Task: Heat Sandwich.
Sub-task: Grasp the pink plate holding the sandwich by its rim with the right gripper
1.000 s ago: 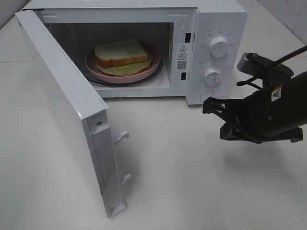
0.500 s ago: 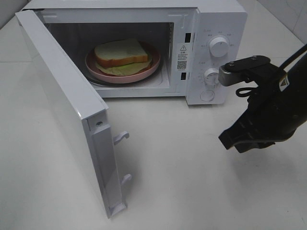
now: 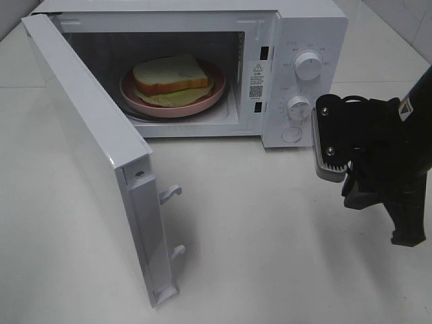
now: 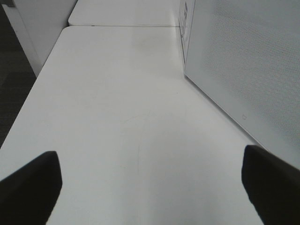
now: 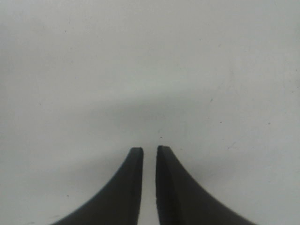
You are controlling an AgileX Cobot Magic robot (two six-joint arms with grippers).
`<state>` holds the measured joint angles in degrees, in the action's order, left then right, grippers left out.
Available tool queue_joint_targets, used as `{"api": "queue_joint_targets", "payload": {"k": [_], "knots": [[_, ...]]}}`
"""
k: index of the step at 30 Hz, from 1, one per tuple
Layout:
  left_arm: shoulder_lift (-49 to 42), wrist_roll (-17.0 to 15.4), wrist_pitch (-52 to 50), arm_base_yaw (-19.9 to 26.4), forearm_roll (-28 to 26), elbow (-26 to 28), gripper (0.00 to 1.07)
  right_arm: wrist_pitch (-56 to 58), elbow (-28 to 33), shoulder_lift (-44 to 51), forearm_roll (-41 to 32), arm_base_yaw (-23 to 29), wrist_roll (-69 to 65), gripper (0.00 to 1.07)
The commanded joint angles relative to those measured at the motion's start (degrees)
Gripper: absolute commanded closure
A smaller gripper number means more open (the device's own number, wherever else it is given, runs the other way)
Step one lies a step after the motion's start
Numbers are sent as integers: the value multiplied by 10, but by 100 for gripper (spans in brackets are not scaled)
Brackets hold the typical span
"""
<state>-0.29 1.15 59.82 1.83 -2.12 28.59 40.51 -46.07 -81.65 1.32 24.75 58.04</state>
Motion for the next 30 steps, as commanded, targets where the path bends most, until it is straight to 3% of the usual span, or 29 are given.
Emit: {"api": "queue_joint_targets", "payload": {"k": [1, 2, 5, 6, 7, 11, 16, 20, 30], "knots": [[-15, 0, -5, 3, 0, -2, 9, 6, -5, 6, 25, -2, 45, 85], [-15, 0, -5, 3, 0, -2, 9, 6, -5, 6, 25, -2, 45, 85], [-15, 0, -5, 3, 0, -2, 9, 4, -5, 6, 32, -2, 34, 65], [-15, 0, -5, 3, 0, -2, 9, 4, -5, 6, 32, -2, 18, 51], [-15, 0, -5, 3, 0, -2, 9, 4, -5, 6, 32, -2, 18, 51], [-15, 0, -5, 3, 0, -2, 9, 9, -15, 6, 31, -1, -42, 17], [-15, 0, -5, 3, 0, -2, 9, 14, -30, 6, 42, 1, -64, 9], [-15, 0, -5, 3, 0, -2, 9, 22, -50, 5, 57, 1, -63, 10], [-15, 0, -5, 3, 0, -2, 9, 26, -121, -18, 101, 63, -58, 13]]}}
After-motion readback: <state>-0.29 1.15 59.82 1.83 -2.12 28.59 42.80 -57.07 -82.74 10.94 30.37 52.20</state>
